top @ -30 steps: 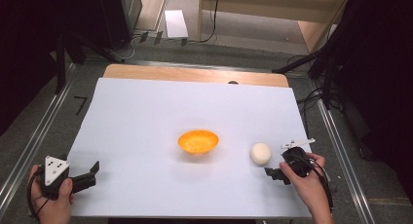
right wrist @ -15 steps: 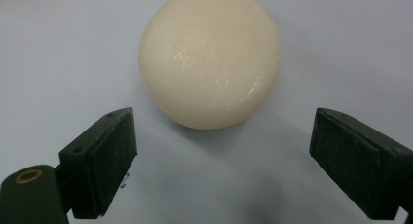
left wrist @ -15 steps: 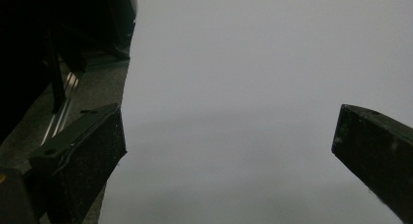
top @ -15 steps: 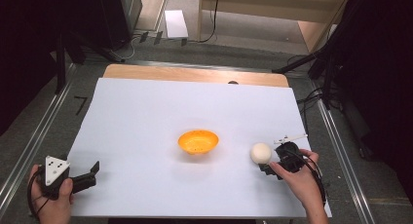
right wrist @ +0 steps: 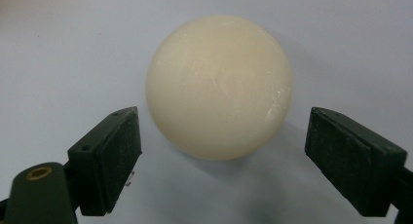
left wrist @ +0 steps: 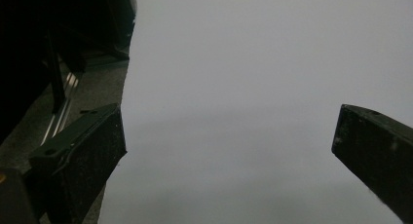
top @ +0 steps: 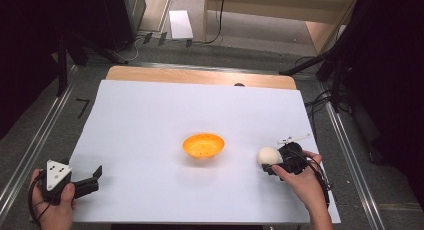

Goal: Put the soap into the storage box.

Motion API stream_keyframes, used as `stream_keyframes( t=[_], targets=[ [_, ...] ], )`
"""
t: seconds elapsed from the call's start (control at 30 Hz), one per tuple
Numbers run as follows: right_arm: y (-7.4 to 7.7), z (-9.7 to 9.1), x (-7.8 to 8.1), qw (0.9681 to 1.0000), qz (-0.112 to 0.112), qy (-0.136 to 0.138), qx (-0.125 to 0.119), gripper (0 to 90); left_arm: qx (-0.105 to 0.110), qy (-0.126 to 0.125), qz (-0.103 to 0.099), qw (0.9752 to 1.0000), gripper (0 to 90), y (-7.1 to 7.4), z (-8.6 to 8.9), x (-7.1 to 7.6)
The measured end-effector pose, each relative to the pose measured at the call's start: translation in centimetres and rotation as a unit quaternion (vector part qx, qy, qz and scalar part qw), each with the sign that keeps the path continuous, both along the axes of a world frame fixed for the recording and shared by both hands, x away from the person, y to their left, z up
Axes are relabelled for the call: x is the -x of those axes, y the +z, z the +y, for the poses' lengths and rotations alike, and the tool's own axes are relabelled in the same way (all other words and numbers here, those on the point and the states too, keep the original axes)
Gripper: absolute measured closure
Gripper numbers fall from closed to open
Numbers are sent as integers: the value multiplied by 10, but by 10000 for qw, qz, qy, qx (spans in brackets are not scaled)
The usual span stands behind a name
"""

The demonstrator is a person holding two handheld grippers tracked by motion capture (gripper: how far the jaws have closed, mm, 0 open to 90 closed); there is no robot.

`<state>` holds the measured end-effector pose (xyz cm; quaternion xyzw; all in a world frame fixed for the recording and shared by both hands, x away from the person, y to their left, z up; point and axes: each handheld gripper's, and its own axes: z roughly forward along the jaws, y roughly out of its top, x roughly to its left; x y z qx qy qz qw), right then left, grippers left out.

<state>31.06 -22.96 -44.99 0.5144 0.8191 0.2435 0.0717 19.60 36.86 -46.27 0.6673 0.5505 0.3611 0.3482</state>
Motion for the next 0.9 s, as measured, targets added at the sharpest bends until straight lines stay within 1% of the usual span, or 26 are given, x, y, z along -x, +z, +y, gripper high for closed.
stream_keyframes(
  t=[0.07,0.13,0.23,0.3,0.33,0.43,0.5,0.6,0.63,0.7,0.8,0.9],
  targets=[
    [0,1,-1,10000,-3,-9,7,147,-2,-1,0,10000,0,0,0,0],
    [-1,3,-2,10000,18,-76,26,164,0,-2,0,10000,0,0,0,0],
    [-3,4,-4,10000,50,-82,8,166,0,-4,2,10000,0,0,0,0],
    [-3,5,-6,9999,49,-87,-33,169,0,-5,2,10000,0,0,0,0],
    [-3,6,-6,9999,58,-135,-53,176,1,-6,2,10000,0,0,0,0],
    [-5,8,-9,9998,64,-158,-63,191,5,-4,-1,10000,0,0,0,0],
    [-4,9,-10,9998,29,-190,-81,209,0,-5,-1,10000,0,0,0,0],
    [-3,10,-12,9995,42,-270,-141,236,1,-3,-5,10000,0,0,0,0],
    [-4,11,-13,9995,30,-260,-150,240,1,-7,-2,10000,0,0,0,0],
    [-4,12,-14,9996,30,-277,-102,240,12,-12,-6,10000,0,0,0,0],
    [-4,14,-15,9993,81,-344,-119,241,7,-14,-4,10000,0,0,0,0],
    [-3,14,-15,9993,88,-346,-71,244,3,-12,0,10000,0,0,0,0]
  ],
)
